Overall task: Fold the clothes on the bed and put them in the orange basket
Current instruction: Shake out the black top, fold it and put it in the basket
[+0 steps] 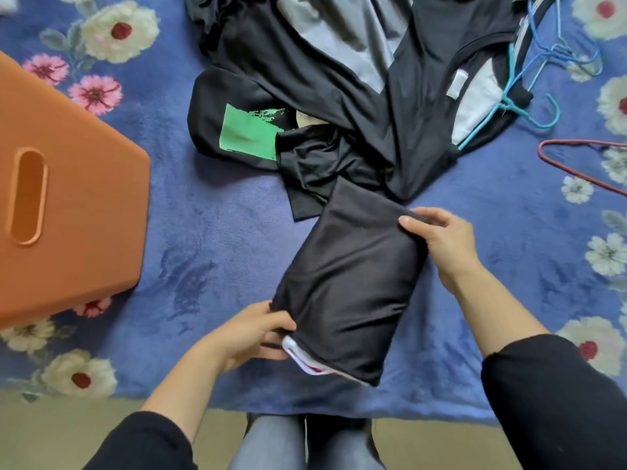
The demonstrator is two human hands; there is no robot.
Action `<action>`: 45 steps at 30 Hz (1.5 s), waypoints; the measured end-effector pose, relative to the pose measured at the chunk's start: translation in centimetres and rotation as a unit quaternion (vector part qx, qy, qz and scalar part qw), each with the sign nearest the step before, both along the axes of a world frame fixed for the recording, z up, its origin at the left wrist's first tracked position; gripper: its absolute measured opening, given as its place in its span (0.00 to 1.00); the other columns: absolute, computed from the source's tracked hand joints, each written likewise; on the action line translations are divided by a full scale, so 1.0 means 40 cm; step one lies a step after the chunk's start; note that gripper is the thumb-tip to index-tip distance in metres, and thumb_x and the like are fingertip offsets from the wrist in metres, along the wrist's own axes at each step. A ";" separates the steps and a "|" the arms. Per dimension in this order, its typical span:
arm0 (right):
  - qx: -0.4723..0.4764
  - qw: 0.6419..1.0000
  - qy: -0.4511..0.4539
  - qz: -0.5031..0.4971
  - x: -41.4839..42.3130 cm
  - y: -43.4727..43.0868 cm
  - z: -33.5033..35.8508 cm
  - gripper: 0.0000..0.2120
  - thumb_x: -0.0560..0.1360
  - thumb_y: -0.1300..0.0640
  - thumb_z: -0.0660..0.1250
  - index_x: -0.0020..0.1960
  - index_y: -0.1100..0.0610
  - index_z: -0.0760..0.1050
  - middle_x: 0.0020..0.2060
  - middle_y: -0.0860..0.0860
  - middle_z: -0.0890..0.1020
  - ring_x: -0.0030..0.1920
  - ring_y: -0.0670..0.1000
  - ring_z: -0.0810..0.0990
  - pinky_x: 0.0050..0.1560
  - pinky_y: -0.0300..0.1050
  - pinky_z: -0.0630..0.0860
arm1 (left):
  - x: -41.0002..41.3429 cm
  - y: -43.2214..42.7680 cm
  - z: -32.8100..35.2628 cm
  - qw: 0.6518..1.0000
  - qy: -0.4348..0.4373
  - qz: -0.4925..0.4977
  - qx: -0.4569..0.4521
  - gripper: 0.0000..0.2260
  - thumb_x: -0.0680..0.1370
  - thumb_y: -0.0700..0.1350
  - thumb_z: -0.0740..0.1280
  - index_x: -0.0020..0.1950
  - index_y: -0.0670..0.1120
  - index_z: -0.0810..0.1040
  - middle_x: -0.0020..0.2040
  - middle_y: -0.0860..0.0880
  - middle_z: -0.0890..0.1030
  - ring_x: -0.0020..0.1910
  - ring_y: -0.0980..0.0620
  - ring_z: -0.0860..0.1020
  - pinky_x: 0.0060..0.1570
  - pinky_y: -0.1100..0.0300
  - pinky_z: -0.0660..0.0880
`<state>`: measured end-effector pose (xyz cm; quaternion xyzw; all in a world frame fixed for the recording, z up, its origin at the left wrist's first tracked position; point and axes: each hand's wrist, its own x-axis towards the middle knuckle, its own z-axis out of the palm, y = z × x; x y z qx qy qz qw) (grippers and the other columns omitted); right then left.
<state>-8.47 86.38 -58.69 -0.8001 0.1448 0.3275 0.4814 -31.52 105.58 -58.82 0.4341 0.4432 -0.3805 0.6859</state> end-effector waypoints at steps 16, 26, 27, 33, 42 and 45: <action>0.155 0.941 0.261 -0.149 -0.262 -0.069 0.030 0.22 0.68 0.57 0.73 0.61 0.61 0.78 0.52 0.56 0.84 0.53 0.55 0.83 0.52 0.48 0.79 | 0.130 -0.097 0.039 0.993 -0.005 0.074 0.093 0.14 0.74 0.49 0.73 0.56 0.42 0.81 0.49 0.47 0.85 0.45 0.51 0.83 0.46 0.60 0.79; 0.255 0.936 0.243 0.026 -0.223 0.079 0.431 0.22 0.73 0.53 0.66 0.65 0.59 0.74 0.57 0.53 0.83 0.57 0.51 0.82 0.55 0.45 0.79 | 0.015 0.037 0.408 0.958 -0.154 0.241 0.023 0.16 0.76 0.47 0.68 0.61 0.40 0.80 0.57 0.43 0.83 0.57 0.44 0.81 0.61 0.49 0.75; 0.261 0.935 0.235 0.047 -0.227 0.124 0.478 0.21 0.74 0.53 0.66 0.66 0.57 0.74 0.58 0.52 0.83 0.58 0.50 0.81 0.56 0.47 0.78 | 0.000 0.075 0.458 0.949 -0.183 0.253 0.042 0.16 0.77 0.47 0.67 0.62 0.42 0.79 0.57 0.44 0.83 0.57 0.45 0.81 0.61 0.50 0.75; 0.301 0.930 0.176 0.115 -0.289 0.496 0.697 0.18 0.76 0.52 0.66 0.64 0.55 0.75 0.55 0.51 0.84 0.56 0.51 0.83 0.55 0.47 0.80 | -0.134 0.356 0.733 0.875 -0.340 0.343 0.039 0.12 0.73 0.46 0.66 0.51 0.42 0.84 0.45 0.45 0.85 0.42 0.52 0.84 0.39 0.63 0.79; 0.211 0.917 0.302 0.155 -0.531 1.093 0.523 0.16 0.75 0.53 0.69 0.60 0.59 0.79 0.49 0.57 0.85 0.46 0.55 0.85 0.40 0.44 0.80 | -0.382 0.915 0.674 0.920 -0.184 0.331 0.102 0.15 0.51 0.46 0.78 0.29 0.42 0.75 0.24 0.46 0.72 0.22 0.52 0.72 0.23 0.67 0.68; 0.143 0.915 0.343 0.156 -0.576 1.166 0.421 0.14 0.75 0.55 0.68 0.57 0.62 0.79 0.41 0.57 0.84 0.36 0.54 0.83 0.33 0.41 0.77 | -0.408 1.015 0.574 0.950 -0.100 0.269 0.121 0.07 0.59 0.41 0.68 0.28 0.45 0.70 0.25 0.47 0.68 0.22 0.51 0.69 0.24 0.65 0.66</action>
